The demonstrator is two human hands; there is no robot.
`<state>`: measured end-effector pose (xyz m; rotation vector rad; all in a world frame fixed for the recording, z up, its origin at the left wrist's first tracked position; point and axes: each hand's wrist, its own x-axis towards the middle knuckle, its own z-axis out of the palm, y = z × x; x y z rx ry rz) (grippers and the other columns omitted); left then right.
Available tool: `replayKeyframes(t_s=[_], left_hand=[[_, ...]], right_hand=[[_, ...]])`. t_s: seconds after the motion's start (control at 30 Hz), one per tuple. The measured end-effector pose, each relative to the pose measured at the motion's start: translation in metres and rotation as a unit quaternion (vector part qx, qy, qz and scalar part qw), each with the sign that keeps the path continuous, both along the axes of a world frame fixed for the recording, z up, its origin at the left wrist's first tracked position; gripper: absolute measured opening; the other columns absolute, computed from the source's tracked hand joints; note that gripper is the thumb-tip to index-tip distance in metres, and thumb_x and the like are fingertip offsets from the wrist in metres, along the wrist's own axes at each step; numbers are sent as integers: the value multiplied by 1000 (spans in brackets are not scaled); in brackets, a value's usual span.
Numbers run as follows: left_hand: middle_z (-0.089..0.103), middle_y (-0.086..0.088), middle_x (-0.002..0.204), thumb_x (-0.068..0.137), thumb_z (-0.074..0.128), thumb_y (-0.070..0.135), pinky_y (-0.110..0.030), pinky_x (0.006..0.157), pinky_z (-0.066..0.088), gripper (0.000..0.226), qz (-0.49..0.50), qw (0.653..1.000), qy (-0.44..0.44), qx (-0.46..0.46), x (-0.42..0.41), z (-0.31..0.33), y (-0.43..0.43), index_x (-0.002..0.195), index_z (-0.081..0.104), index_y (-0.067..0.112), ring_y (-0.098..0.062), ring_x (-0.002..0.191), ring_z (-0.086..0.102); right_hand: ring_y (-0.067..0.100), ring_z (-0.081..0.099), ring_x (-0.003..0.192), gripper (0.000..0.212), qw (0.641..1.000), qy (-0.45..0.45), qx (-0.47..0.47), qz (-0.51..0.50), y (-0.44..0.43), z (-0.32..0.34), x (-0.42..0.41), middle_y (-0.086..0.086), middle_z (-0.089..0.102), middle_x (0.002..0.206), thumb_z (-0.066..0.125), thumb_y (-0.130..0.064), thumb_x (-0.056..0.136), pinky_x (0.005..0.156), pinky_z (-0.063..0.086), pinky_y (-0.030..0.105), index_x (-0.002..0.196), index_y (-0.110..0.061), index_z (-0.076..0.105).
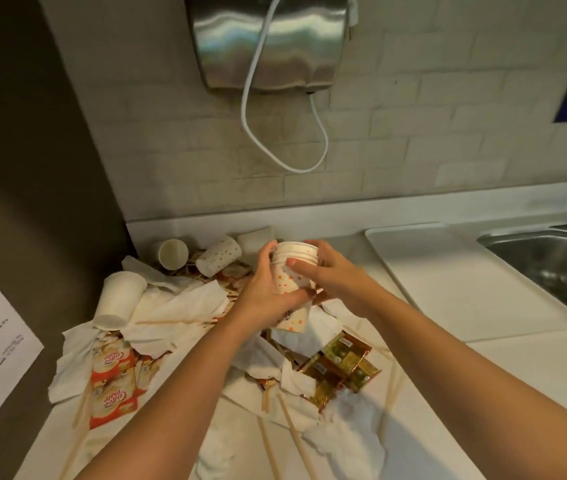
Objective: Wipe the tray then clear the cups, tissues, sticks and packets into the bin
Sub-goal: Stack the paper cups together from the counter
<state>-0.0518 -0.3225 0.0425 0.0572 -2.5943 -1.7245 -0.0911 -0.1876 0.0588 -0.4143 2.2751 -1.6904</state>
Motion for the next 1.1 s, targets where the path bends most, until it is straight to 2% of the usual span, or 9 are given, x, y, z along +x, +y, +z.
replayKeyframes(t_s=[0.13,0.23,0.43,0.67,0.8,0.9,1.0,1.07,1.1], left_hand=[[52,-4,125,81,68,29,-37,80,55,83,-42,999,-17,11,10,2,24,141,12,41,-19,97,61],[52,-8,125,87,62,24,-46,86,53,67,-91,994,-32,49,16,5,46,136,18,38,-24,102,60],[59,-8,113,91,54,26,-49,91,51,37,-152,986,-49,53,29,6,101,119,30,32,-21,100,62],[61,-11,108,89,58,27,-36,80,54,40,-235,968,-74,45,67,3,187,118,32,22,-22,93,65],[60,-11,111,88,61,31,-35,78,55,50,-285,954,-88,23,97,-7,245,126,30,22,-23,92,65],[61,-6,106,86,64,31,-35,78,56,48,-327,939,-103,-6,120,-19,284,122,34,20,-21,89,65],[61,-4,100,81,71,28,-37,77,56,42,-360,925,-112,-35,142,-37,319,109,42,16,-20,86,65],[62,-5,101,77,75,28,-39,76,56,42,-370,921,-105,-66,155,-54,340,103,45,16,-22,88,65],[61,-3,101,75,77,30,-40,77,56,43,-372,919,-99,-84,163,-63,351,103,47,18,-23,91,64]], right_hand=[[23,65,97,46,1000,-3,11,-13,36,4,19,6,59,115,62,-33,88,76,59,38,128,-21,42],[23,66,97,46,999,-1,22,-28,65,7,34,7,61,113,63,-32,87,73,59,36,127,-18,43],[17,64,98,41,997,-3,72,-19,139,14,67,1,63,108,61,-29,88,75,58,31,125,-21,45],[14,62,104,40,993,-46,105,-15,238,12,111,0,62,113,62,-29,85,83,55,35,123,-25,48],[15,60,109,53,989,-82,126,1,304,5,146,-1,60,117,64,-34,75,84,55,34,124,-27,47],[10,63,103,49,981,-114,153,27,348,-4,170,-4,63,112,74,-28,74,81,55,31,118,-29,51],[10,62,100,57,969,-159,181,50,386,-19,191,1,63,111,74,-23,67,85,54,31,120,-22,53],[9,61,100,59,960,-176,206,66,404,-34,202,2,62,110,79,-12,68,87,53,30,121,-20,54],[9,60,99,58,956,-188,212,72,413,-43,209,0,62,110,78,-5,70,83,54,25,122,-19,54]])
